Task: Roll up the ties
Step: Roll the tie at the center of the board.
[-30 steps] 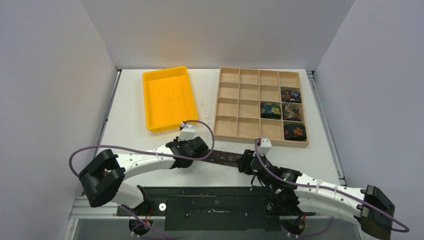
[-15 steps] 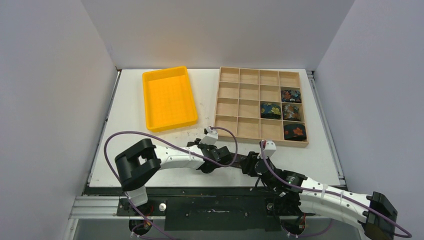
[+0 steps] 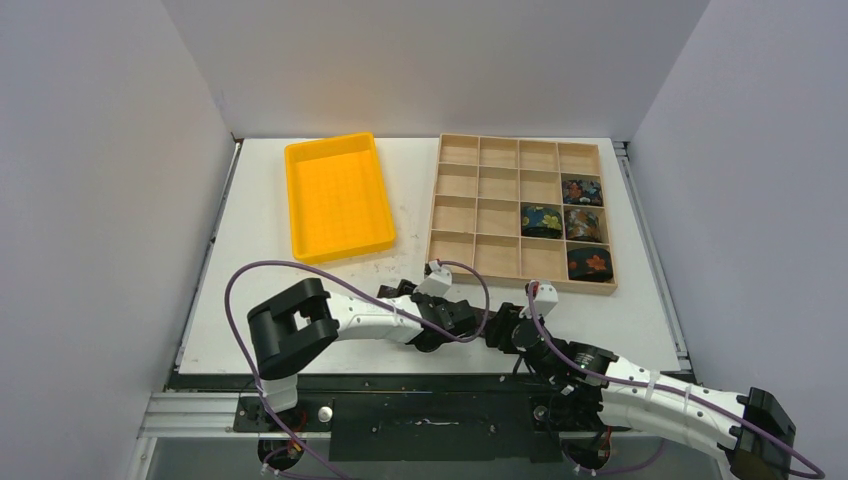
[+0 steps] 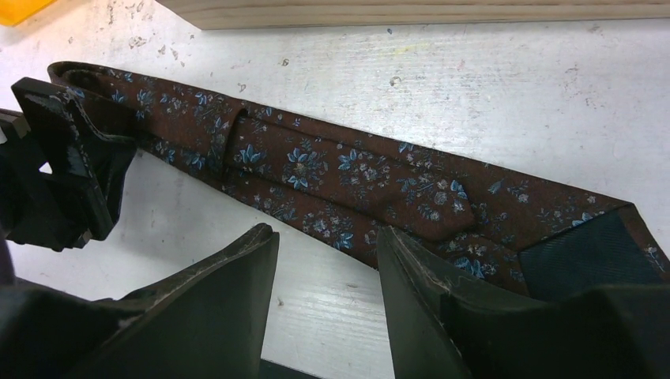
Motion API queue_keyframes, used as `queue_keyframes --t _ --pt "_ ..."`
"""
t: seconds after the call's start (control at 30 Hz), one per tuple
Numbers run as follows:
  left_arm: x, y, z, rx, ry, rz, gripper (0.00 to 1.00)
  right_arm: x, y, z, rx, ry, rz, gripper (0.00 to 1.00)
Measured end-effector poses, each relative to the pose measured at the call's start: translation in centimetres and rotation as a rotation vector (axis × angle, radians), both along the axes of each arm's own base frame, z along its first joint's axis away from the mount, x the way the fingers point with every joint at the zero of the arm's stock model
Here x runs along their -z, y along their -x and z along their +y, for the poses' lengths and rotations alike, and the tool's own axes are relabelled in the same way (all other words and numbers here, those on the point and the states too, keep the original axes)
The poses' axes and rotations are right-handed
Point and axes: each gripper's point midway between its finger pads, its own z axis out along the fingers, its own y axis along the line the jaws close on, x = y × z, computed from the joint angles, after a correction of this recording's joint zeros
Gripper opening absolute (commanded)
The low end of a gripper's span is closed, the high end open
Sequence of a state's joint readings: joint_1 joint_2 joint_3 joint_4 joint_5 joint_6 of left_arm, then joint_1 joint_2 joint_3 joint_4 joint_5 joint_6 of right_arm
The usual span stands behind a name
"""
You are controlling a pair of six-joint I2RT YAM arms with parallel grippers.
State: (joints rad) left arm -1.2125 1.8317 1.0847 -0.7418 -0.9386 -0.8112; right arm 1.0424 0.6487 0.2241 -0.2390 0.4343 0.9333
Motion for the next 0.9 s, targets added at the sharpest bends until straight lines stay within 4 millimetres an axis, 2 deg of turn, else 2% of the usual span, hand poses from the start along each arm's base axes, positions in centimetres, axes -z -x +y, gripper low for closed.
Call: queue_keyframes --t 0.3,0.53,0.73,0.9 --pt "0.2 0.7 -1.5 0.019 0.074 0.051 0.56 0.0 -0.1 -0.1 0.010 -0.001 0.000 0.52" --pt "-1.8 1.0 -2.5 0.032 0.183 0.063 0.61 0.1 -0.1 -0.2 0.013 0.004 -0.001 0.52" --pt "-4.8 1.5 -3.0 0.049 0.327 0.050 0.59 0.2 -0.1 -0.3 0.011 0.012 0.001 0.53" --pt "-6.1 2.6 -1.3 0.059 0.512 0.079 0.48 -0.2 -0.1 0.2 -0.014 0.025 -0.001 0.50"
